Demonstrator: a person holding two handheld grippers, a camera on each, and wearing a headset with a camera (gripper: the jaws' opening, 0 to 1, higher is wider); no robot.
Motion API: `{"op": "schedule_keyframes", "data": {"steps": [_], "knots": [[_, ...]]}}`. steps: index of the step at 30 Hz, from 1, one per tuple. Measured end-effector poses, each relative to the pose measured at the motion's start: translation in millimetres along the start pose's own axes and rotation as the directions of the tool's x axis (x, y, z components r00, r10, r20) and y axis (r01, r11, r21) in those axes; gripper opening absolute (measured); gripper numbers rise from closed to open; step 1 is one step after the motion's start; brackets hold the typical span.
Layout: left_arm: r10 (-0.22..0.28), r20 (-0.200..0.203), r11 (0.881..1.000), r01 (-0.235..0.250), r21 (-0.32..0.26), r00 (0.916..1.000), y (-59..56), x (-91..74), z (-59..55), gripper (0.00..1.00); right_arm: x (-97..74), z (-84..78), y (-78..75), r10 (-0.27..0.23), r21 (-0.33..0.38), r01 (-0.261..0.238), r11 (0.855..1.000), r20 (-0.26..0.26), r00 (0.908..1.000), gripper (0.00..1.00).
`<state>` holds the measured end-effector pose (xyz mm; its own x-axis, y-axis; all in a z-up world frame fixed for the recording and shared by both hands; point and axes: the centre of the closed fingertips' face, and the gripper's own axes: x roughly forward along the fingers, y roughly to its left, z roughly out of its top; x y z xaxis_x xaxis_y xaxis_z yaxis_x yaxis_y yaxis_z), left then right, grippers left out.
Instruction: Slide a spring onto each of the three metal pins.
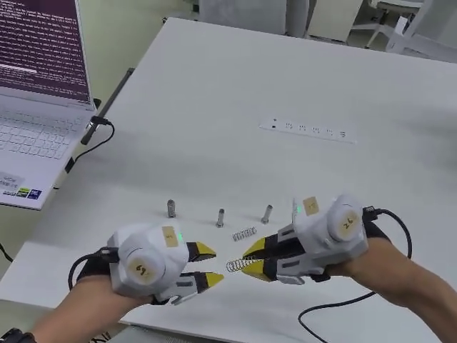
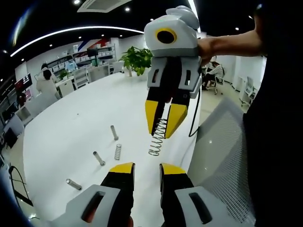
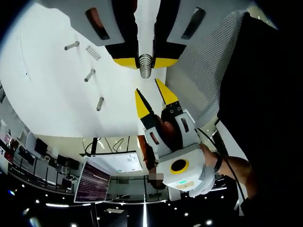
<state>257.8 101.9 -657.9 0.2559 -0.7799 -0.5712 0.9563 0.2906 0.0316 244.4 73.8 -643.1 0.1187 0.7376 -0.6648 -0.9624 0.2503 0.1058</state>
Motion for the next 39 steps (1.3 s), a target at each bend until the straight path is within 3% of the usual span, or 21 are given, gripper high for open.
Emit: {"op": "schedule_keyframes", "data": {"steps": [10, 21, 30, 39], "knots": [[0.047, 0.006, 0.997, -0.047, -0.056, 0.9989, 10.1, -10.1, -7.9, 0.14, -5.6, -10.4, -3.7, -0.019, 0.017, 0.019, 1.000, -0.011, 0.9998, 0.08], [0.131, 0.018, 0.985, -0.128, -0.120, 0.9913, 31.6, -23.2, -15.0, 0.17, -8.8, -27.6, -11.9, -0.060, 0.040, 0.062, 0.997, -0.051, 0.9969, 0.08], [0.200, 0.012, 0.963, -0.194, -0.185, 0.9798, 50.7, -36.1, -26.9, 0.23, -11.7, -39.0, -18.3, -0.085, 0.058, 0.089, 0.994, -0.077, 0.9934, 0.08], [0.279, 0.026, 0.928, -0.263, -0.266, 0.9599, 73.6, -52.0, -34.0, 0.29, -17.5, -38.5, -30.5, -0.109, 0.055, 0.114, 0.992, -0.095, 0.9895, 0.08]]}}
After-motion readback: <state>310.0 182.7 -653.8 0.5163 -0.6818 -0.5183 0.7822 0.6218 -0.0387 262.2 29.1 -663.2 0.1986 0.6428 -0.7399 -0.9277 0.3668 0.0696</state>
